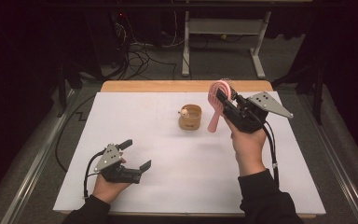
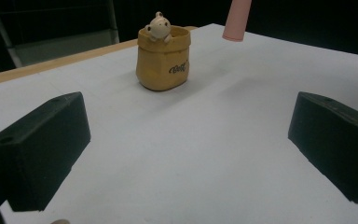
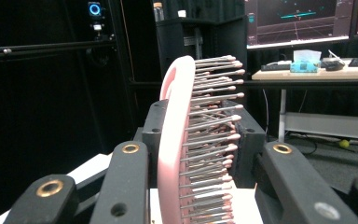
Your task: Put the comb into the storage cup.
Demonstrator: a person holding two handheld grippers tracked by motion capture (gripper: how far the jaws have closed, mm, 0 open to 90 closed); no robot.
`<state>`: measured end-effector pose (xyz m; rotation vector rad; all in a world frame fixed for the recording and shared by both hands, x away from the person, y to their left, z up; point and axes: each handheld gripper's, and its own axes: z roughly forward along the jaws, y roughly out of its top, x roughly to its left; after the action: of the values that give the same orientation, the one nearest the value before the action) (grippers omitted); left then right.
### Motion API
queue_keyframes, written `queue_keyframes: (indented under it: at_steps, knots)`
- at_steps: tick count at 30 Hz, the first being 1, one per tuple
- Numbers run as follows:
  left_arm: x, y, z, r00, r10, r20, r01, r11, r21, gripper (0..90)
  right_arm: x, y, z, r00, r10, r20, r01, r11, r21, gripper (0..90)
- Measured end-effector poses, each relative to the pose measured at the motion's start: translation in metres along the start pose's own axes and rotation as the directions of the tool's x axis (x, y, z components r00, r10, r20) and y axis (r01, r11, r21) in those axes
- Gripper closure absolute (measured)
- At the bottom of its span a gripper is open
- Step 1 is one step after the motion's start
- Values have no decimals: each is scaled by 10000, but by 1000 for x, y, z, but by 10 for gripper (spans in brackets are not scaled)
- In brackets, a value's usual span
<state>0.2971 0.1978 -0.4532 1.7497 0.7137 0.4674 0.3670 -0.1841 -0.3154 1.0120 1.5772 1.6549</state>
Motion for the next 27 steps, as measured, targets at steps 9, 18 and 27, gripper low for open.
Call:
queue_keyframes:
  at_steps: [9,18,27]
  knots:
    - [-1,0,1,10000,27,63,-27,10000,23,0,0,13,8,9999,-125,65,128,9992,-381,664]
    - [-2,0,2,9999,33,97,-33,10000,12,0,0,20,17,9996,-274,74,277,9987,-433,664]
    - [-2,0,2,9999,15,122,-15,10000,3,0,5,26,30,9995,-310,99,314,9983,-496,664]
